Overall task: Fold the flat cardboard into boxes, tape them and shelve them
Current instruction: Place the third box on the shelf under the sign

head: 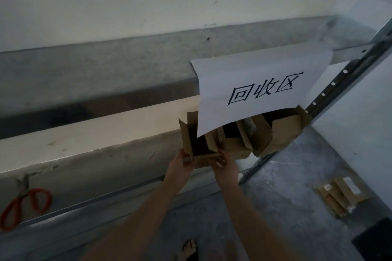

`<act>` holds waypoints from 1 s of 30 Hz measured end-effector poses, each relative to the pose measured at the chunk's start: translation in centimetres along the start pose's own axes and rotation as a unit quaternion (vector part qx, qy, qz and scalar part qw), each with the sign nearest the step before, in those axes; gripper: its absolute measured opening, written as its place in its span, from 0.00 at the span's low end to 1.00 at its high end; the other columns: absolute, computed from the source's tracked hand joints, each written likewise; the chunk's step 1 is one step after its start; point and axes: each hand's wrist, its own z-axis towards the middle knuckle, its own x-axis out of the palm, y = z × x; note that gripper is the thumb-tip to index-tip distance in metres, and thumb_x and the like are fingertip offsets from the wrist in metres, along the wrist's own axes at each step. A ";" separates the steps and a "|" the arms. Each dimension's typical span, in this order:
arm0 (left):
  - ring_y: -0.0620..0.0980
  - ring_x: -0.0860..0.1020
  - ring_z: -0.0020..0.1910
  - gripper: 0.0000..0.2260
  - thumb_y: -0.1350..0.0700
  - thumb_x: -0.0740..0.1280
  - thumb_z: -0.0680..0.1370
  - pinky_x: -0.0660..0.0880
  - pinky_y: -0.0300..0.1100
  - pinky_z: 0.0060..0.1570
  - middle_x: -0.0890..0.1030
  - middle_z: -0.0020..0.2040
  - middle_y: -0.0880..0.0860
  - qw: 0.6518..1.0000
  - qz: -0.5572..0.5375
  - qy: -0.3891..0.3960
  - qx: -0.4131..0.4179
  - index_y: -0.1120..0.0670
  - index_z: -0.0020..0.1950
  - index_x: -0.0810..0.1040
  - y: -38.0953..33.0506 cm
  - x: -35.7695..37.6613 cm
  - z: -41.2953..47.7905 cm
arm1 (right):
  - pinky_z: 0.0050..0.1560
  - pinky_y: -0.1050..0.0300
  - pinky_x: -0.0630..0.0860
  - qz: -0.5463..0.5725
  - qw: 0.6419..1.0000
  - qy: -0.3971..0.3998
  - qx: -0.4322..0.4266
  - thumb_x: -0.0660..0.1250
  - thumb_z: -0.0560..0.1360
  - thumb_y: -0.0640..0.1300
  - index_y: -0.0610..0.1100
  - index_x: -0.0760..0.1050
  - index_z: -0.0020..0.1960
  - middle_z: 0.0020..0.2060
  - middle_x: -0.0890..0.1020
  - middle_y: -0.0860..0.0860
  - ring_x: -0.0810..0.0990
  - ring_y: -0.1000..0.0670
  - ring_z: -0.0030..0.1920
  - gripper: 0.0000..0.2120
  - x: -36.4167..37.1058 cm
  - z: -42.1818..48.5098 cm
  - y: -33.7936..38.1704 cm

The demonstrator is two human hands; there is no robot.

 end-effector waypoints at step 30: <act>0.52 0.50 0.78 0.29 0.41 0.55 0.81 0.47 0.49 0.74 0.54 0.79 0.51 0.826 0.543 -0.015 0.148 0.49 0.79 0.53 1.2 -10.1 -14.8 | 0.76 0.43 0.55 -0.375 0.889 0.096 -0.245 0.58 0.79 0.60 0.51 0.59 0.77 0.76 0.62 0.50 0.55 0.46 0.77 0.29 -0.3 -14.4 2.2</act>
